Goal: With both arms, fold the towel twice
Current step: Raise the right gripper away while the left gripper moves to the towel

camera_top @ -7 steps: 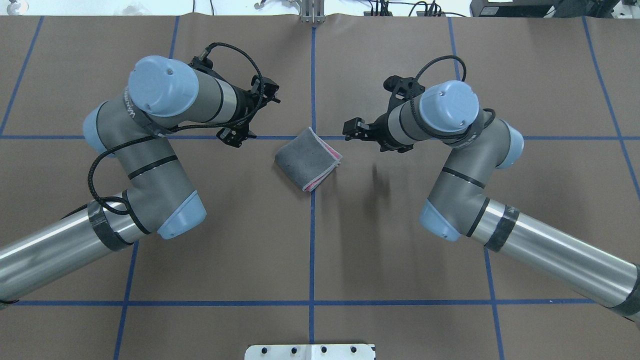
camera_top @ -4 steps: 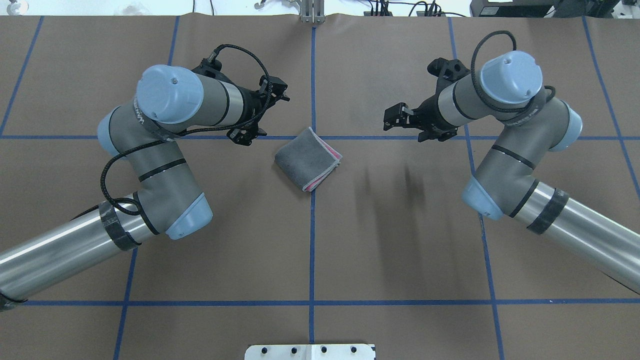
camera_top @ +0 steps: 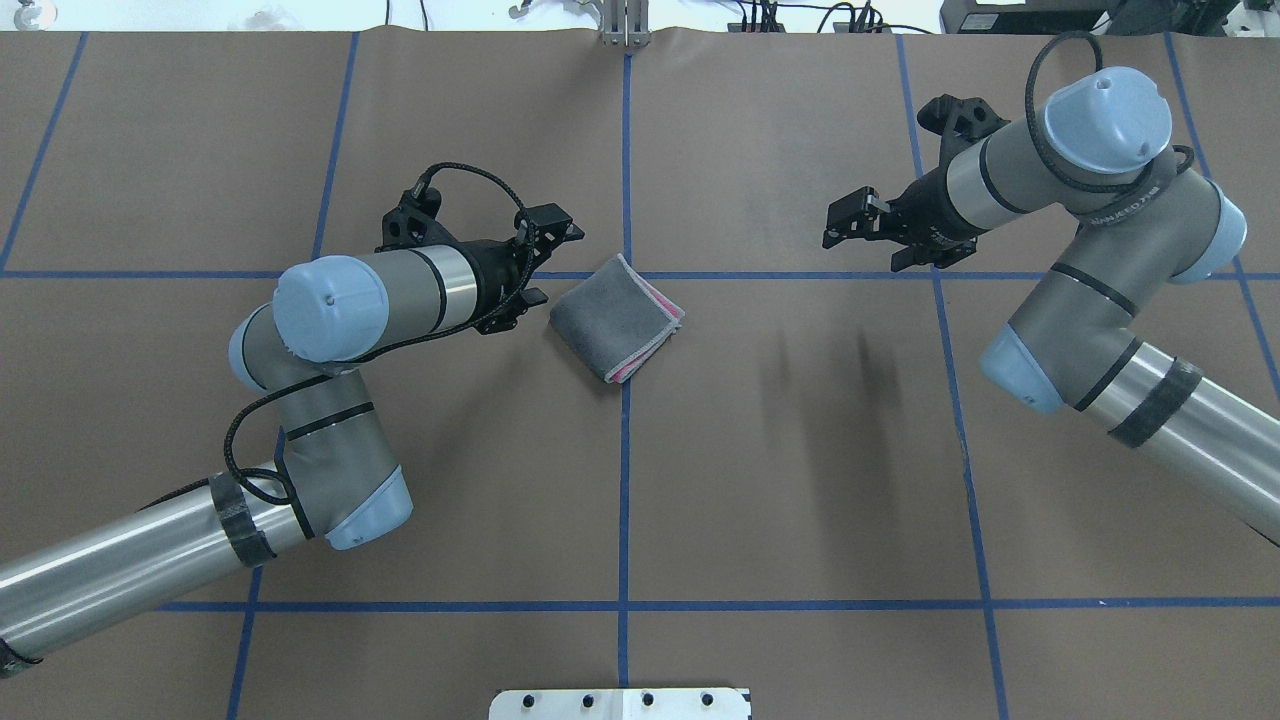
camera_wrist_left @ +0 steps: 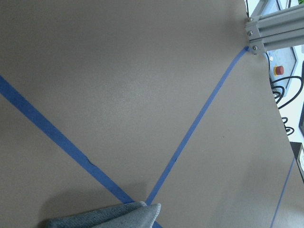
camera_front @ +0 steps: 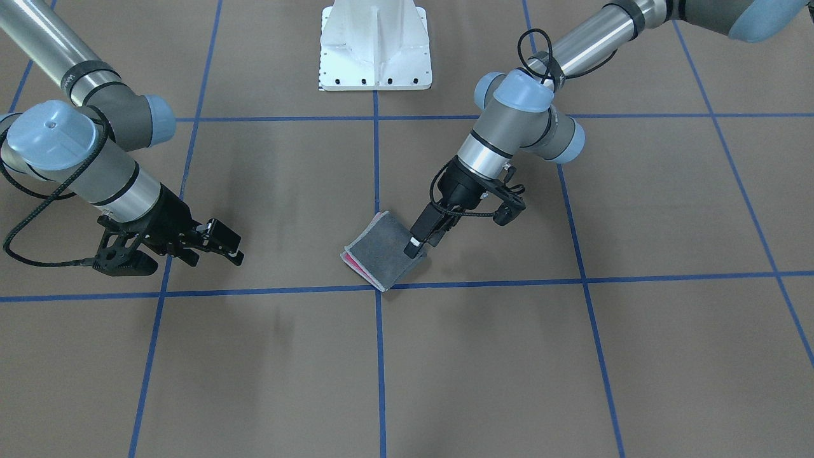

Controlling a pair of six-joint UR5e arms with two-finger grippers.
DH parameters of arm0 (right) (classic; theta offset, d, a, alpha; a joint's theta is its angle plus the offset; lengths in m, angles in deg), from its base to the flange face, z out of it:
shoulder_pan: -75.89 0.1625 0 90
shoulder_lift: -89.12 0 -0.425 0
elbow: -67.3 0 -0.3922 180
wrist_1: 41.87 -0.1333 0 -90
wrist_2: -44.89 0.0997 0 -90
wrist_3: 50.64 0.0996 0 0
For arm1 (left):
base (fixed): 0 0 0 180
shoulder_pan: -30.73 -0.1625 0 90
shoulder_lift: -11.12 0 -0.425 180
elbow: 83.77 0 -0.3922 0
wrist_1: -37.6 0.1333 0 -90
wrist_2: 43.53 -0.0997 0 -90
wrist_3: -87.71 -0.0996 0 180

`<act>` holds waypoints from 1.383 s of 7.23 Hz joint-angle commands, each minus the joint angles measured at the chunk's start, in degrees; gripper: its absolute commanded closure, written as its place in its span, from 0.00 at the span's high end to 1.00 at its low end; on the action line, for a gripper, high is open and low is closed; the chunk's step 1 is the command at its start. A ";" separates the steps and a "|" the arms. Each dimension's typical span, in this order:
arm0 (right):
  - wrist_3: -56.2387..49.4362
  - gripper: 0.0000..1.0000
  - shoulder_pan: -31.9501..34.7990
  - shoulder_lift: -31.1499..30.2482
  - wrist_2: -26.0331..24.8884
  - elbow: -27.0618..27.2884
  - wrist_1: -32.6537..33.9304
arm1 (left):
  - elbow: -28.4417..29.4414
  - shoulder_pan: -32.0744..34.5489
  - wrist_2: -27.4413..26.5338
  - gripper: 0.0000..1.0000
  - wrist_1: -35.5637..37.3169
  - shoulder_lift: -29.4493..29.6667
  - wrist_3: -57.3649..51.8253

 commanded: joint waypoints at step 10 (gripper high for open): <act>-0.11 1.00 -0.01 -1.14 0.02 0.39 0.00 | 10.78 -3.19 -7.56 1.00 -5.25 5.69 -0.13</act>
